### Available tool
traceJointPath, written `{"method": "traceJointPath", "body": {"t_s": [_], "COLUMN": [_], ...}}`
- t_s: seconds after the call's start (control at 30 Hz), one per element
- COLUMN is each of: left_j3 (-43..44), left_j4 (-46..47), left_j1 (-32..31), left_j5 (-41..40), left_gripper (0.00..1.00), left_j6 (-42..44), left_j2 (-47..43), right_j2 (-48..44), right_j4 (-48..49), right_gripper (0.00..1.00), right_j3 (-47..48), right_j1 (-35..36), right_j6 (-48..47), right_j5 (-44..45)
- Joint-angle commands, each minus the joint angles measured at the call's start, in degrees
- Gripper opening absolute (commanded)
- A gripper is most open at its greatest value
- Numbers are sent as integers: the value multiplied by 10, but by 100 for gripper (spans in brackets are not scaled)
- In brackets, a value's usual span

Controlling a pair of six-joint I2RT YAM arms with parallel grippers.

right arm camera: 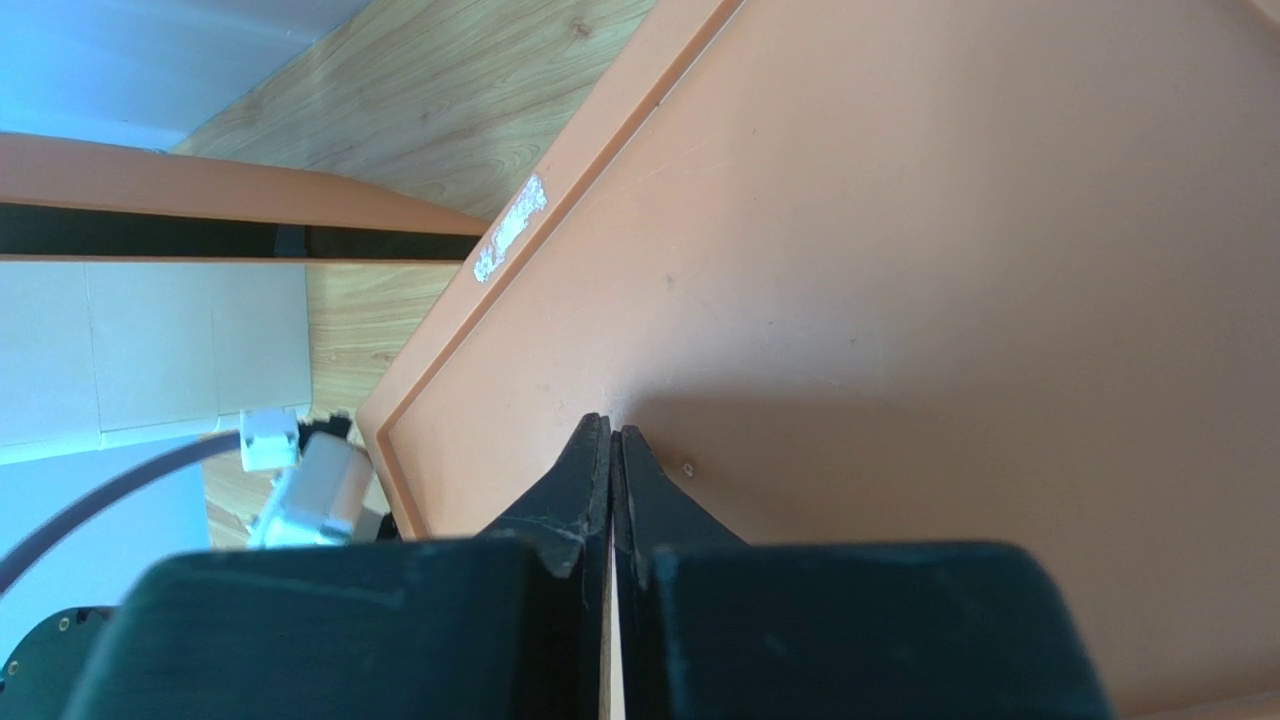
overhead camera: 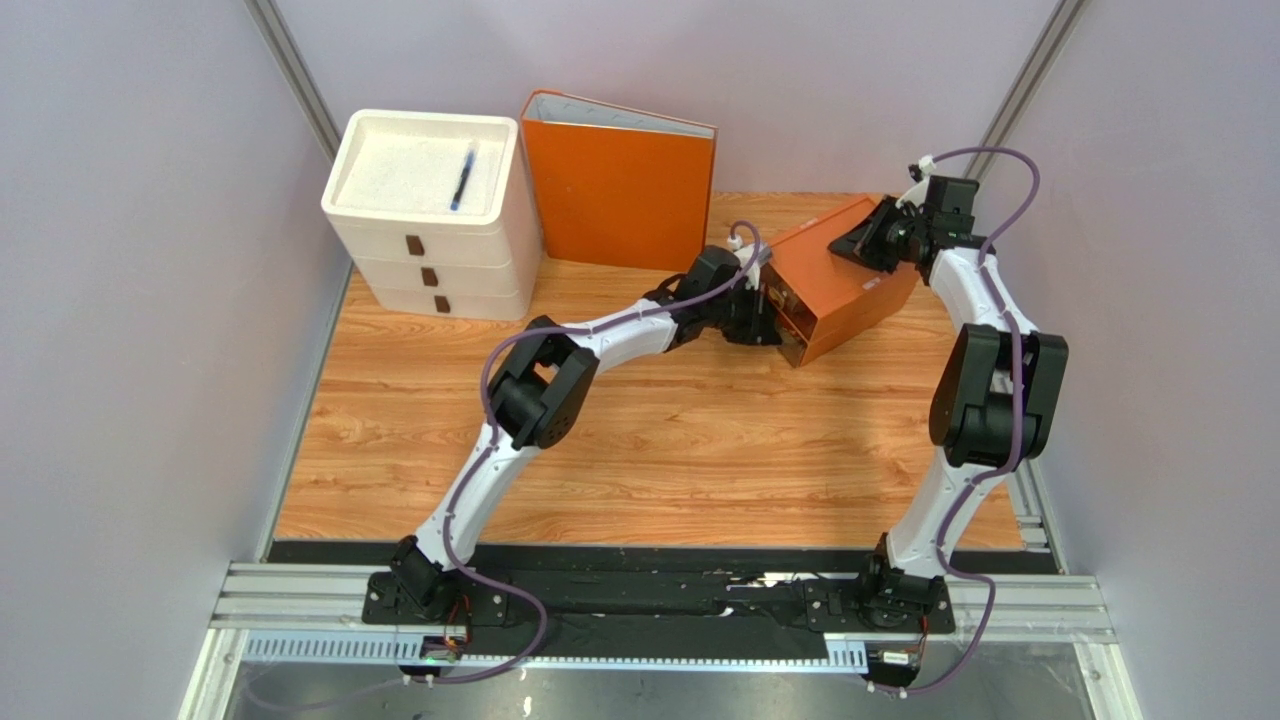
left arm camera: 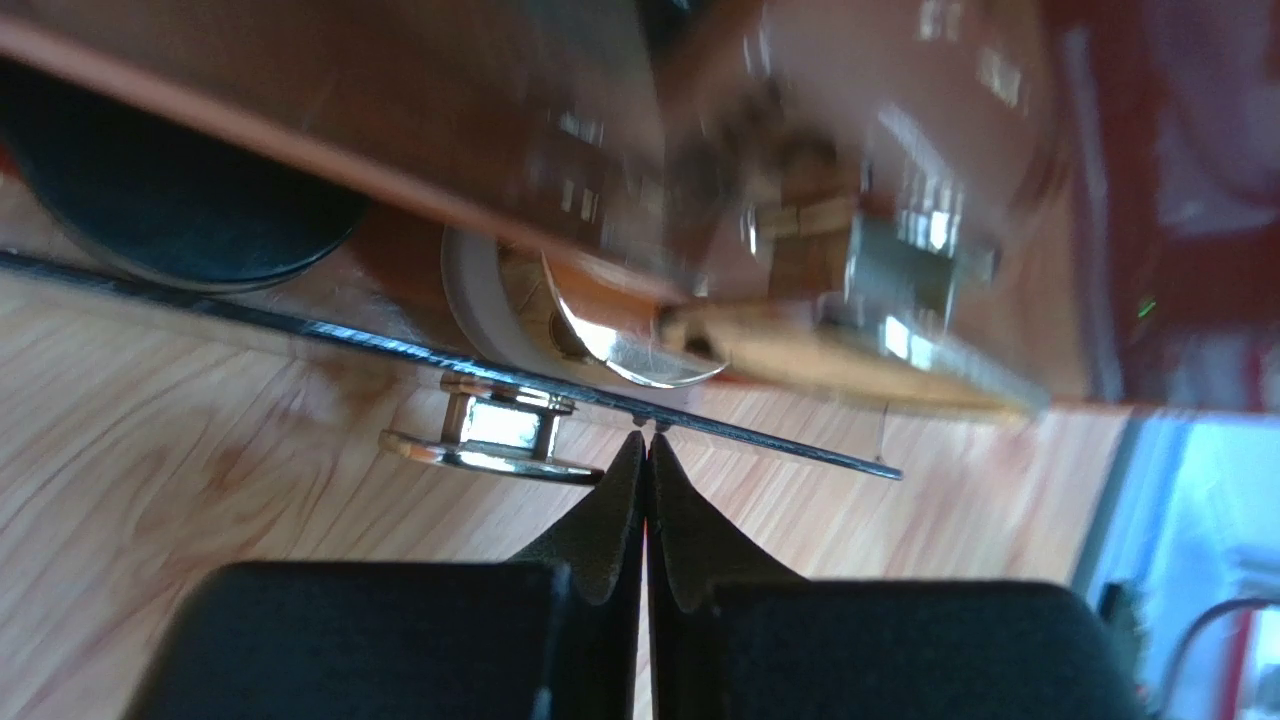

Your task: Organize the makeup

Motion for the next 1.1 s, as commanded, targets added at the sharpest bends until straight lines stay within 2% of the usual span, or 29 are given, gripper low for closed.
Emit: {"method": "traceJointPath", "body": {"t_s": [0.0,0.07,0.27,0.5,0.57,0.6,0.7,0.73,0.83,0.87,0.9,0.93,1.0,1.03,1.07], "left_j3": [72,97,68,-71,-92,-91,-77,-79,-75,-73,-69,-68,-71,-71,-74], "left_j4": [88,85,101,127,122,87,26,16,-38,-52,-80,-95,-133,-146,-173], "left_j1": [0,0,3,14,21,25,37,38,43,45,47,51,59,65,69], "left_j5": [16,16,3,-7,-17,-17,-3,0,14,23,24,25,26,28,37], "left_gripper": [0,0,0,1,14,20,49,66,75,76,99,100,100,99,99], "left_j6": [-88,-95,-102,-60,-69,-86,-83,-66,-36,-26,-5,3,22,26,30], "left_j2": [31,42,12,-124,-173,-196,-225,-247,-288,-299,-318,-328,-356,-365,-372], "right_j2": [94,95,91,57,45,30,-2,-26,-76,-91,-104,-136,-168,-185,-218], "right_j4": [-197,-196,-197,-194,-198,-200,-203,-204,-201,-198,-194,-179,-157,-149,-139], "right_gripper": [0,0,0,0,0,0,0,0,4,9,13,18,22,32,54], "right_j3": [-63,-61,-63,-51,-32,-24,6,23,50,64,71,77,89,92,94], "right_j1": [11,11,11,11,11,11,11,11,12,13,14,15,21,25,32], "right_j6": [-37,-37,-36,-36,-36,-34,-33,-32,-24,-21,-11,-7,0,0,0], "right_j5": [75,74,73,82,77,75,73,67,51,46,34,29,20,20,21]}}
